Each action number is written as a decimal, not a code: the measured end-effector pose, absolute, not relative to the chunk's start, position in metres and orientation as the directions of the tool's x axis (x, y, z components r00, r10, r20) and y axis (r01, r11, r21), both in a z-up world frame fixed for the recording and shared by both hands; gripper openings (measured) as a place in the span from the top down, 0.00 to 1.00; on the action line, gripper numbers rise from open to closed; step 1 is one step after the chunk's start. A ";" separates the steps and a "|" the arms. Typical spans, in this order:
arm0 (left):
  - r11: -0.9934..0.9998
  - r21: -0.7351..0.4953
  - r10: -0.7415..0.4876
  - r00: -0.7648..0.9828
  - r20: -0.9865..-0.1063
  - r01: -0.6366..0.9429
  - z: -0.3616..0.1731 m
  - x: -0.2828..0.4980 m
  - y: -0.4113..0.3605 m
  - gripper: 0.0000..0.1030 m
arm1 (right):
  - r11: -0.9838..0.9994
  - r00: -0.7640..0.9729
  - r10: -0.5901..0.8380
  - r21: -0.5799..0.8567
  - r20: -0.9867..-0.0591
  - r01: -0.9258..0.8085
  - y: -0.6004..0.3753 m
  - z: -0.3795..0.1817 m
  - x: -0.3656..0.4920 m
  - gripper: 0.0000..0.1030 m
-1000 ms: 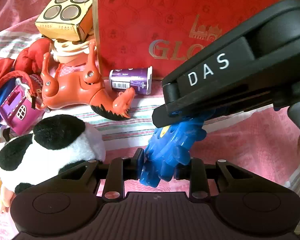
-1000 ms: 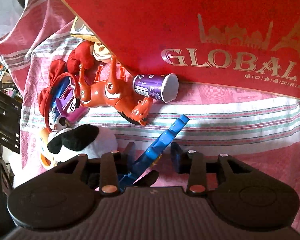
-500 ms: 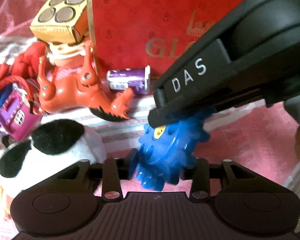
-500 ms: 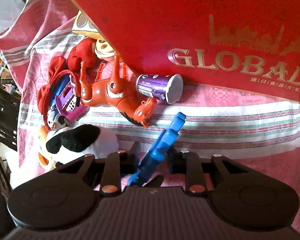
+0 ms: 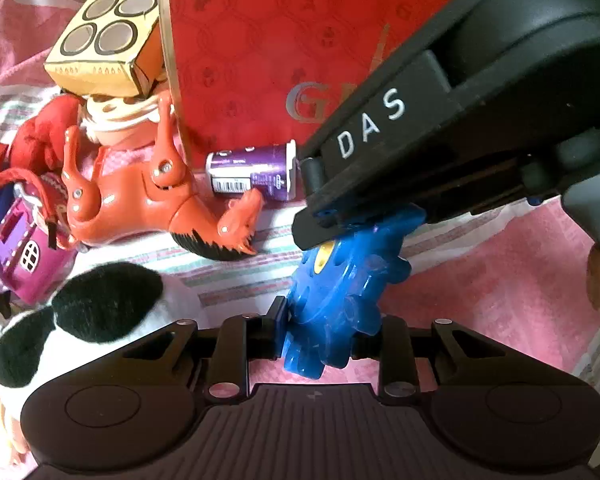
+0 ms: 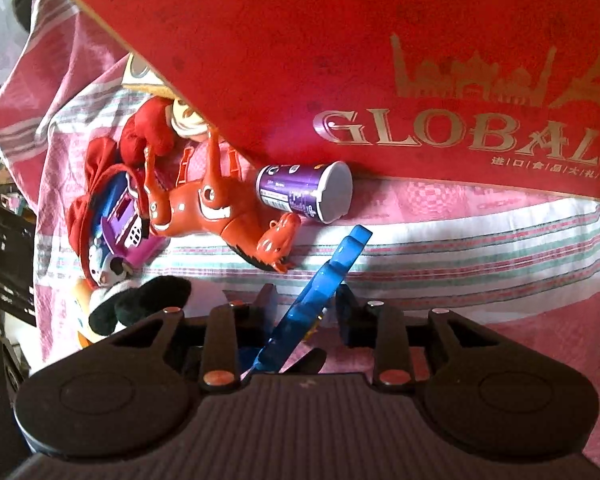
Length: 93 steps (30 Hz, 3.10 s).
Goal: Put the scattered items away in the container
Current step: 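Close the left gripper on the blue gear while the right gripper grips its teeth, then lift the blue gear with both grippers and carry it over the red box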
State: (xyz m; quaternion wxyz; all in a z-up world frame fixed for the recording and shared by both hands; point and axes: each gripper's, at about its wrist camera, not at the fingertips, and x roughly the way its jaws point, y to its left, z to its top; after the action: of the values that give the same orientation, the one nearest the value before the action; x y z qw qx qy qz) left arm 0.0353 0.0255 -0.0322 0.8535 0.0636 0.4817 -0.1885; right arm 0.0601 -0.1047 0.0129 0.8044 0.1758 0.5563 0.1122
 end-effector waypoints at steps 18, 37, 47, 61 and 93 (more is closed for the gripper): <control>0.915 -0.005 -0.218 0.483 -0.848 0.404 -0.029 0.038 0.000 0.85 | 0.840 0.353 0.413 0.501 -0.839 0.209 -0.141 -0.001 0.073 0.56; 0.878 0.059 -0.197 0.470 -0.860 0.475 -0.020 0.033 -0.046 0.84 | 0.867 0.372 0.407 0.481 -0.835 0.131 -0.159 0.014 0.068 0.75; 0.881 0.044 -0.209 0.472 -0.856 0.471 -0.011 0.032 -0.045 0.83 | 0.867 0.390 0.411 0.486 -0.824 0.112 -0.175 0.026 0.055 0.74; 0.862 0.050 -0.247 0.504 -0.828 0.505 0.020 0.010 -0.073 0.83 | 0.879 0.462 0.387 0.470 -0.798 0.076 -0.190 0.061 0.029 0.73; 0.750 0.106 -0.447 0.620 -0.645 0.653 0.192 0.156 -0.279 0.58 | 0.967 0.727 0.191 0.252 -0.660 -0.025 -0.383 0.245 0.142 0.69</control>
State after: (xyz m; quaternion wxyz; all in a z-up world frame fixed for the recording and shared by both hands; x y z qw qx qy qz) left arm 0.1557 -0.2790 0.1918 0.8841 0.1678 0.3057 -0.3110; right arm 0.1418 -0.3826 0.2446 0.9222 0.1135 0.3650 0.0587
